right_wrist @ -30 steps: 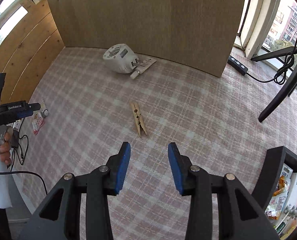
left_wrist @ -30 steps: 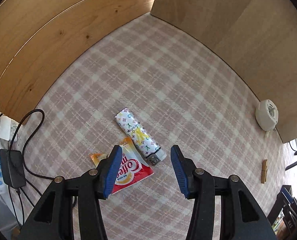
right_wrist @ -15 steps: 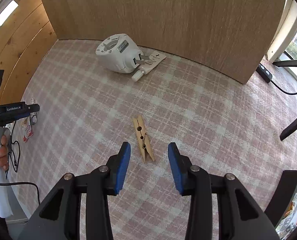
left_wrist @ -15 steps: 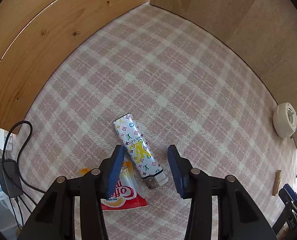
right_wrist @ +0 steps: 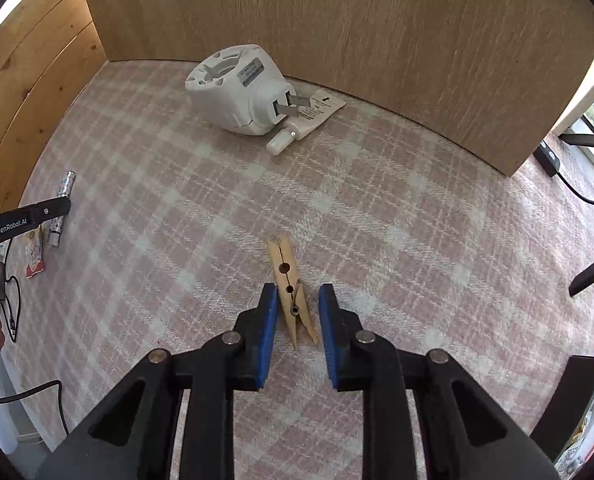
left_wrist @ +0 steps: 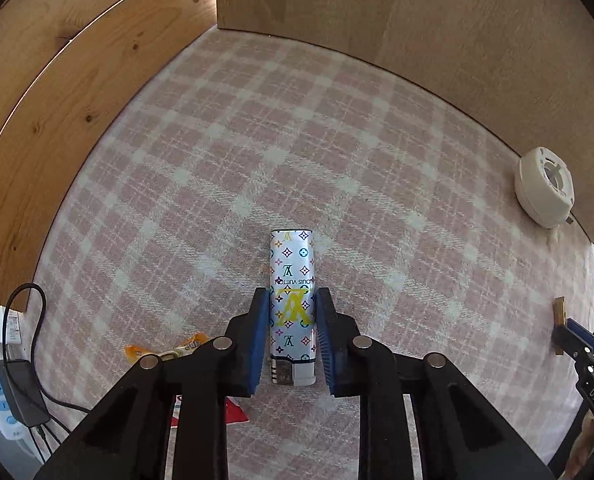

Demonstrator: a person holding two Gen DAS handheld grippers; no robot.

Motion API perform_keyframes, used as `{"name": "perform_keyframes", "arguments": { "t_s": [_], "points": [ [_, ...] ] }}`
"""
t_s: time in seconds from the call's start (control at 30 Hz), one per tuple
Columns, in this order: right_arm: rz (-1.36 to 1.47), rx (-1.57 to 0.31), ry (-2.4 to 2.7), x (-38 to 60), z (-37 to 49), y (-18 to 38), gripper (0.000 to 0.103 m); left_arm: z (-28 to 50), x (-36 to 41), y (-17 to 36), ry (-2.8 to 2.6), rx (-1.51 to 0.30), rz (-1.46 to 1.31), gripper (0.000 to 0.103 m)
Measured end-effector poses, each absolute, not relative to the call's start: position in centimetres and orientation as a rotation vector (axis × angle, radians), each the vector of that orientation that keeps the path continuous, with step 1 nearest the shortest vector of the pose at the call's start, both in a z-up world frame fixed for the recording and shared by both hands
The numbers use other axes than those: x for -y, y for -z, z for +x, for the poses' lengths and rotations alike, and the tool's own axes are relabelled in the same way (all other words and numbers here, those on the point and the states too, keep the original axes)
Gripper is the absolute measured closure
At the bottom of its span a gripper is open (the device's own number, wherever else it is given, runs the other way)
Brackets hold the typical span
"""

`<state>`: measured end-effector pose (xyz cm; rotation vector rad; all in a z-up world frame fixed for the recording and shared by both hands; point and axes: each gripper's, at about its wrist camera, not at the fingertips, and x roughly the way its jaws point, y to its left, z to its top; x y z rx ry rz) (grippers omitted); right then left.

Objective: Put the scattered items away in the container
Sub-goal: 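Grasp the wooden clothespin with the right gripper while the left grasps the white patterned lighter, then carry the clothespin and lighter to the black tray and open both grippers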

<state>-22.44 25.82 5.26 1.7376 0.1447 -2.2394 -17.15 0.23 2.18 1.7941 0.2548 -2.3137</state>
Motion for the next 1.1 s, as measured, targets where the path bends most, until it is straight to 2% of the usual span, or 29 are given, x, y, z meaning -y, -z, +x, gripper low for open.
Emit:
{"name": "perform_keyframes", "arguments": {
  "t_s": [0.03, 0.43, 0.8, 0.83, 1.1],
  "points": [
    [1.739, -0.139, 2.239, -25.9, -22.4, -5.3, 0.090, -16.9, -0.6, -2.2, 2.326, -0.256, 1.799, 0.081],
    [1.719, 0.119, 2.322, -30.5, -19.5, -7.6, 0.091, -11.9, -7.5, -3.6, 2.467, -0.356, 1.876, 0.081],
    [1.582, 0.437, 2.477, -39.5, -10.7, -14.4, 0.091, -8.3, -19.7, -9.1, 2.769, -0.230, 1.948, 0.081],
    [1.572, 0.460, 2.493, -40.3, -10.5, -15.0, 0.091, -12.9, -19.0, -9.7, 2.796, -0.218, 1.962, 0.081],
    [1.551, 0.564, 2.681, -47.6, -4.7, -16.9, 0.091, -10.2, -27.7, -13.1, 2.972, -0.049, 2.053, 0.081]
  ]
}}
